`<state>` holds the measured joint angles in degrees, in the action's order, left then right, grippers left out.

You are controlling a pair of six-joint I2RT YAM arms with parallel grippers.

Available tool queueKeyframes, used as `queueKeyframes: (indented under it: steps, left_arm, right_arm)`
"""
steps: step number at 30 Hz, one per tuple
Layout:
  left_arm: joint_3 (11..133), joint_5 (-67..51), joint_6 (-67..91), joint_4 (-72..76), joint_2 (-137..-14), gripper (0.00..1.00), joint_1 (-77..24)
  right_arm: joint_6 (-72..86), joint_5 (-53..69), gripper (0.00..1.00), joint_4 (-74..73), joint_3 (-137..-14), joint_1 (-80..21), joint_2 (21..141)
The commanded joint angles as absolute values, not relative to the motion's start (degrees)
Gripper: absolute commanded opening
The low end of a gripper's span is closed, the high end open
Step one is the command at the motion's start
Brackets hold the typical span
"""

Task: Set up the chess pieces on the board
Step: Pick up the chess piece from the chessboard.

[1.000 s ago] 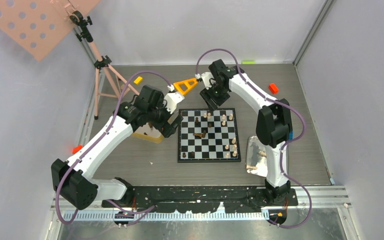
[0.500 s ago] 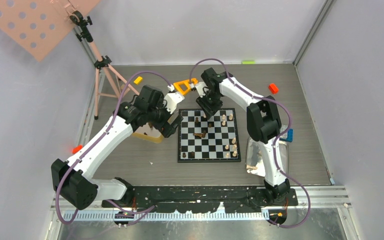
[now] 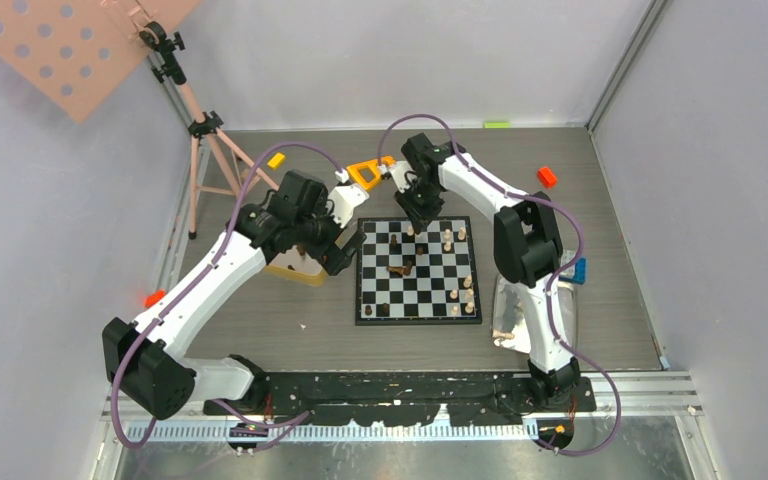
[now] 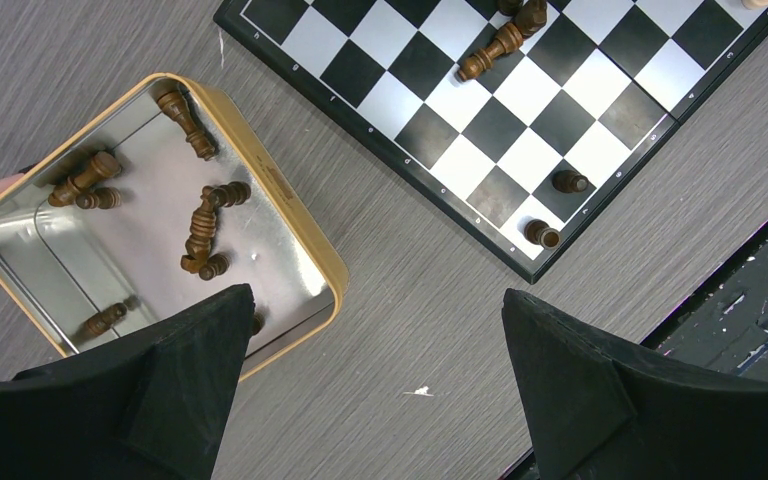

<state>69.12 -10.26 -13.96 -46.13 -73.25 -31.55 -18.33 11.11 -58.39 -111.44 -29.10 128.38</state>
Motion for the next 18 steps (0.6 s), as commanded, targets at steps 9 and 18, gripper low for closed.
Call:
queueKeyframes:
  steps: [9, 18]
  left_arm:
    - [69.3, -10.6, -14.3, -45.2, -71.9, 0.98, -31.8]
    - [69.5, -10.7, -14.2, -45.2, -72.1, 0.98, -31.8]
  right_arm:
    - [-17.8, 2.6, 0.01, -58.3, -112.9, -26.2, 125.7]
    - [-17.3, 2.8, 0.01, -58.7, -111.3, -21.2, 124.5]
